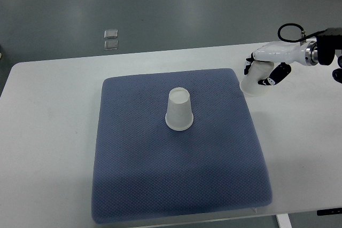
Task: Stack paper cups
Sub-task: 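Carry the cup with the right hand over the upside-down cup on the pad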
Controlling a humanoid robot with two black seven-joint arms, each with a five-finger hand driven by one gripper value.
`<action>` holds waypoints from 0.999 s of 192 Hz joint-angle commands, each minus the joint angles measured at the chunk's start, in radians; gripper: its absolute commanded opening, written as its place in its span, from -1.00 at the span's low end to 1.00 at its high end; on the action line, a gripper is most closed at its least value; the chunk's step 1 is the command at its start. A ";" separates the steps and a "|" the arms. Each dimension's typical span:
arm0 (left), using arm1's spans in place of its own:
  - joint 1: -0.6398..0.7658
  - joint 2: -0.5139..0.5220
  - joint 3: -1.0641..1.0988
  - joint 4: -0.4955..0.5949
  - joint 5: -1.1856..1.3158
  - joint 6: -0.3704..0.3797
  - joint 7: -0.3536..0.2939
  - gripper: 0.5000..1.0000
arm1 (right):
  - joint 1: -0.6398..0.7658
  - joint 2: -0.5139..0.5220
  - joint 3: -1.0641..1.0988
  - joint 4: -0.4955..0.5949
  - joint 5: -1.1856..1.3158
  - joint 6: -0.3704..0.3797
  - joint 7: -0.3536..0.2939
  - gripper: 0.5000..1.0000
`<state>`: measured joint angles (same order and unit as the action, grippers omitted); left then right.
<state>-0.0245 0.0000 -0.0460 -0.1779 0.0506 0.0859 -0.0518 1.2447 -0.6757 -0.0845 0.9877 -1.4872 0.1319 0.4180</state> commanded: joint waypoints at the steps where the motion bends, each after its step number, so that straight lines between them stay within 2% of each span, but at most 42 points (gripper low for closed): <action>1: 0.000 0.000 0.000 0.000 0.000 0.000 0.000 1.00 | 0.064 -0.015 0.000 0.100 0.007 0.051 0.001 -0.70; 33: 0.000 0.000 0.000 0.000 0.000 0.000 0.001 1.00 | 0.176 -0.005 0.000 0.210 0.061 0.127 0.001 -0.70; 56: 0.000 0.000 0.000 0.000 0.000 0.000 0.000 1.00 | 0.228 0.021 0.000 0.232 0.125 0.146 0.001 -0.70; 125: 0.000 0.000 0.000 0.000 0.000 0.000 0.000 1.00 | 0.234 0.176 -0.003 0.203 0.147 0.153 -0.005 -0.68; 192: 0.000 0.000 0.000 0.000 0.000 0.000 0.000 1.00 | 0.226 0.219 -0.011 0.151 0.143 0.153 -0.007 -0.68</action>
<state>-0.0246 0.0000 -0.0460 -0.1779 0.0506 0.0859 -0.0519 1.4739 -0.4656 -0.0946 1.1460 -1.3432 0.2861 0.4113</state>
